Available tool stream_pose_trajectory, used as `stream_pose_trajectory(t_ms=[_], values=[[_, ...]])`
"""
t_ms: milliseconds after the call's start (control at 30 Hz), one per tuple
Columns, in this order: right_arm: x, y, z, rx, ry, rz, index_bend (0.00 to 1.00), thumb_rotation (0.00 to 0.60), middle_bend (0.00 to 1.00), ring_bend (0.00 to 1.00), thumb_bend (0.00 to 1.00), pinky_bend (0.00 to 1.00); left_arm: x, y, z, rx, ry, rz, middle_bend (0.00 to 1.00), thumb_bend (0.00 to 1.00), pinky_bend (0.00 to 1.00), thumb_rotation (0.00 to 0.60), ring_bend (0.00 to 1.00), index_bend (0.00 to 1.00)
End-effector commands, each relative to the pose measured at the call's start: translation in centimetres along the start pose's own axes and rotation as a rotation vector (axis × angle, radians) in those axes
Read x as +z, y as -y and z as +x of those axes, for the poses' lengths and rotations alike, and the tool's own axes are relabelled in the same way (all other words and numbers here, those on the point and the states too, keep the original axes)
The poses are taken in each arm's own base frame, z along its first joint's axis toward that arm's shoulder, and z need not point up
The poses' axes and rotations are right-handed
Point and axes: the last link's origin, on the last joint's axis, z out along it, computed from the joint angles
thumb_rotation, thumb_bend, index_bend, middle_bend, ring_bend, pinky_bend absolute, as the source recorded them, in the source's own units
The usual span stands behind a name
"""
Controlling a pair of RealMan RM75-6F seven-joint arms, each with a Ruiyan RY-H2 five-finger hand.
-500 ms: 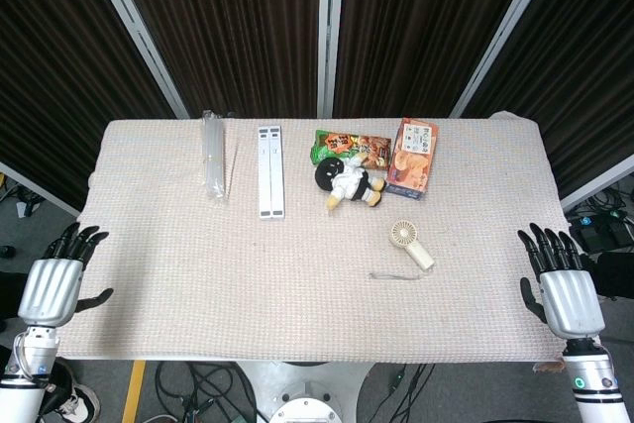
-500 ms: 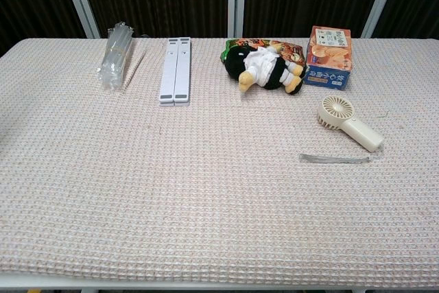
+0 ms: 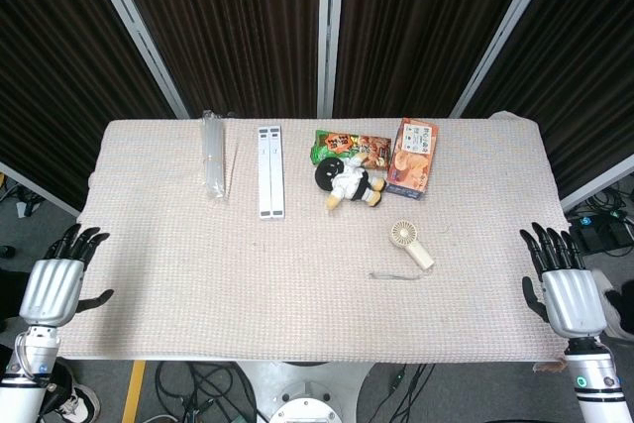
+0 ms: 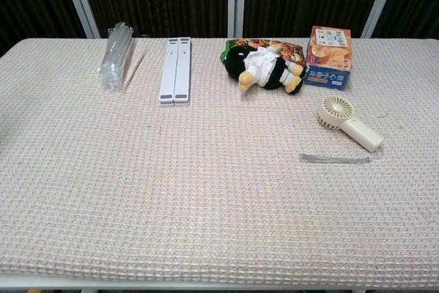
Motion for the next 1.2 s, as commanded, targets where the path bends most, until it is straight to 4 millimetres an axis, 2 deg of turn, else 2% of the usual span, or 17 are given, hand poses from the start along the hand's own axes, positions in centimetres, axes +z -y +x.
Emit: stream_pose_trajectory(t_ms=[33, 100, 167, 267, 300, 333, 400, 433, 467, 500, 600, 667, 967, 1200], values=[[0.1, 0.2, -0.1, 0.001, -0.002, 0.006, 0.0, 0.6, 0.0, 0.0, 0.58, 0.0, 0.0, 0.0, 0.0, 0.005, 0.001, -0.003, 0.15, 0.09, 0.23, 0.6, 0.05, 0.18], [0.0, 0.4, -0.2, 0.003, 0.006, 0.011, 0.0, 0.6, 0.0, 0.0, 0.83, 0.0, 0.0, 0.0, 0.0, 0.007, 0.004, -0.007, 0.15, 0.09, 0.23, 0.6, 0.05, 0.18], [0.0, 0.5, -0.4, -0.003, 0.012, 0.024, 0.0, 0.6, 0.0, 0.0, 0.98, 0.0, -0.1, 0.0, 0.0, 0.006, 0.002, -0.009, 0.15, 0.09, 0.23, 0.6, 0.05, 0.18], [0.5, 0.6, -0.3, -0.009, 0.009, 0.027, 0.0, 0.6, 0.03, 0.0, 1.0, 0.01, -0.2, 0.0, -0.3, -0.009, 0.008, -0.001, 0.15, 0.09, 0.23, 0.6, 0.05, 0.18], [0.6, 0.6, -0.3, -0.002, 0.008, 0.028, 0.0, 0.6, 0.07, 0.03, 1.0, 0.06, -0.2, 0.0, -0.3, -0.012, 0.009, -0.001, 0.15, 0.09, 0.23, 0.6, 0.05, 0.18], [0.8, 0.8, -0.3, 0.006, 0.005, 0.03, 0.0, 0.6, 0.13, 0.09, 1.0, 0.13, -0.2, 0.0, -0.3, -0.014, 0.009, -0.003, 0.15, 0.09, 0.23, 0.6, 0.05, 0.18], [1.1, 1.1, -0.4, 0.021, 0.01, 0.042, 0.0, 0.6, 0.33, 0.38, 1.0, 0.42, -0.2, 0.1, -0.4, -0.009, 0.01, -0.005, 0.15, 0.09, 0.23, 0.6, 0.05, 0.18], [1.2, 1.3, -0.6, 0.027, 0.02, 0.05, 0.0, 0.6, 0.41, 0.5, 1.0, 0.54, -0.2, 0.1, -0.4, -0.007, 0.011, -0.004, 0.15, 0.08, 0.23, 0.6, 0.05, 0.18], [1.3, 1.4, -1.0, 0.031, 0.039, 0.058, 0.0, 0.6, 0.5, 0.6, 1.0, 0.63, -0.2, 0.2, -0.5, -0.008, 0.014, -0.001, 0.15, 0.08, 0.23, 0.6, 0.05, 0.18], [1.4, 1.5, -1.2, 0.03, 0.051, 0.063, 0.0, 0.6, 0.57, 0.66, 1.0, 0.68, -0.2, 0.3, -0.5, -0.01, 0.016, 0.001, 0.15, 0.08, 0.23, 0.6, 0.05, 0.18], [1.6, 2.0, -2.0, 0.024, 0.077, 0.078, 0.0, 0.6, 0.69, 0.69, 1.0, 0.71, -0.3, 0.3, -0.6, -0.011, 0.02, 0.001, 0.15, 0.08, 0.23, 0.6, 0.05, 0.18], [1.8, 2.4, -2.4, 0.022, 0.087, 0.088, 0.0, 0.6, 0.72, 0.69, 1.0, 0.71, -0.3, 0.4, -0.7, -0.006, 0.02, 0.001, 0.15, 0.08, 0.23, 0.6, 0.05, 0.18], [3.4, 6.5, -4.7, -0.017, 0.232, 0.129, 0.0, 0.6, 0.74, 0.7, 1.0, 0.72, -0.3, 0.5, -0.7, -0.003, 0.023, 0.005, 0.15, 0.09, 0.23, 0.6, 0.05, 0.18], [4.6, 8.9, -6.8, -0.046, 0.312, 0.097, 0.0, 0.6, 0.74, 0.69, 1.0, 0.72, -0.2, 0.6, -0.7, -0.013, 0.024, 0.01, 0.15, 0.08, 0.23, 0.6, 0.05, 0.18]])
